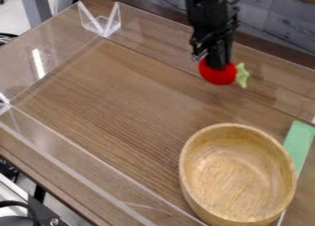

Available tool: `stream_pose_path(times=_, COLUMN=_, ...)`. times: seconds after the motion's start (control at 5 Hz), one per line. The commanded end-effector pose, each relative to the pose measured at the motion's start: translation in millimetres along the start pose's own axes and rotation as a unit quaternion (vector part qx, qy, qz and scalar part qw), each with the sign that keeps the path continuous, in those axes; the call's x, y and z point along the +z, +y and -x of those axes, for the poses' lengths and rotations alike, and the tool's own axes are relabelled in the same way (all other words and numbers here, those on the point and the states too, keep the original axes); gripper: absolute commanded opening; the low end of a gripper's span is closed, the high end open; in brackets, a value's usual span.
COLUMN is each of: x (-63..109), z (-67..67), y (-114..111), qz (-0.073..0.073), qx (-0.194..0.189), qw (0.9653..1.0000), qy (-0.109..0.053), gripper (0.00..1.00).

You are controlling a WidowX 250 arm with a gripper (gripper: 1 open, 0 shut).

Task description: Move the red fruit to the left

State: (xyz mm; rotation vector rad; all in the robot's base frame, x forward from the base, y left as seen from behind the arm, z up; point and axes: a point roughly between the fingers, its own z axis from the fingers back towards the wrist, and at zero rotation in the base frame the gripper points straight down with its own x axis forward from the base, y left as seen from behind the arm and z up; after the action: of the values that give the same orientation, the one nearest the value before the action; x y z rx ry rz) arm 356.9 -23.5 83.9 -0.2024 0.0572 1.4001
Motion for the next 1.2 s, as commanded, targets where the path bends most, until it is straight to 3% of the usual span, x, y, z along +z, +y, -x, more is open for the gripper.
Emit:
stream_pose_path(times=0.0, x=38.8, z=17.8, y=-10, qz=0.046, qx=-0.012, qw=0.9989, qy=-0.005, gripper=0.00)
stream_pose_path(times=0.4, x=62.0, z=18.3, y=-1, qz=0.044, qx=-0.020, qw=0.9988, qy=-0.001, gripper=0.00)
stream_pose_path(times=0.8, x=24.7, z=1.0, y=11, qz=0.042, qx=-0.034, qw=0.9985, qy=-0.006, gripper=0.00)
stream_pose_path(times=1.0, x=27.9, z=9.1, y=9, qz=0.040, qx=-0.037, qw=0.9985, qy=-0.002, gripper=0.00)
